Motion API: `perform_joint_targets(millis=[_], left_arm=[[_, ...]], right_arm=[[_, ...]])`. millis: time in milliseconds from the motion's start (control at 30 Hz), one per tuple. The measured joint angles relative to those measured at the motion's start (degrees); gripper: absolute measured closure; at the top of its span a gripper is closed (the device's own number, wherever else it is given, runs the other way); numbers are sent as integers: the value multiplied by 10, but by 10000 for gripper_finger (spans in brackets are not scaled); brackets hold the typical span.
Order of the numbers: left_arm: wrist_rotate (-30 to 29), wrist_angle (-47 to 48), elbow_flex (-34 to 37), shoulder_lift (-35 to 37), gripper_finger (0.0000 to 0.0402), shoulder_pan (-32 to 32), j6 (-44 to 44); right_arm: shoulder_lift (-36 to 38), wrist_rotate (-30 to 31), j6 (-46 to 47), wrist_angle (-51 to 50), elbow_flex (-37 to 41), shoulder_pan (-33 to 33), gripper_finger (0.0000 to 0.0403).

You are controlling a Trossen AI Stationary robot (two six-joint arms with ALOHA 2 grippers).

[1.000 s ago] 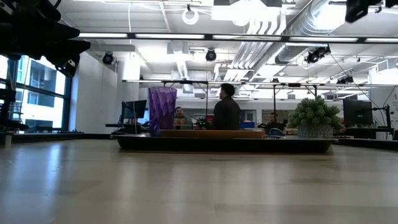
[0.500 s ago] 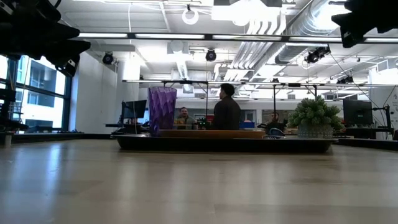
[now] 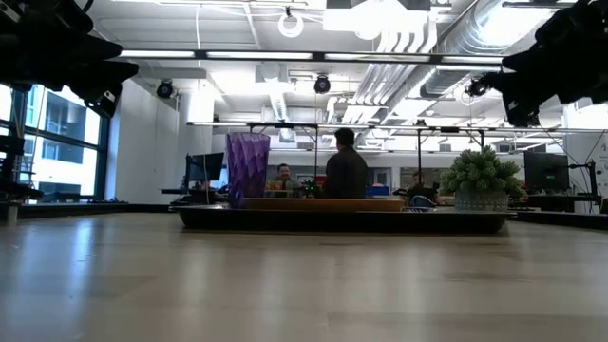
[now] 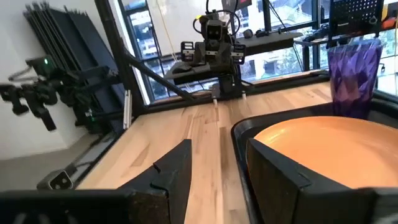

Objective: Pick and place plate/cup/fork/spoon on tray
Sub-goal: Return to Home Position

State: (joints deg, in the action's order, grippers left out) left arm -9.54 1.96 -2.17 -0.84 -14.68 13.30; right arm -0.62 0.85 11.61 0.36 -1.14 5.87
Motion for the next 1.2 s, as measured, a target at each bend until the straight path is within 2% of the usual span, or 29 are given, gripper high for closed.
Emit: perform_joint_targets(millis=[1200], left_arm=[[0,0,0,0,268,0,0]], right_arm=[[-2,0,4,8,6,0,258]])
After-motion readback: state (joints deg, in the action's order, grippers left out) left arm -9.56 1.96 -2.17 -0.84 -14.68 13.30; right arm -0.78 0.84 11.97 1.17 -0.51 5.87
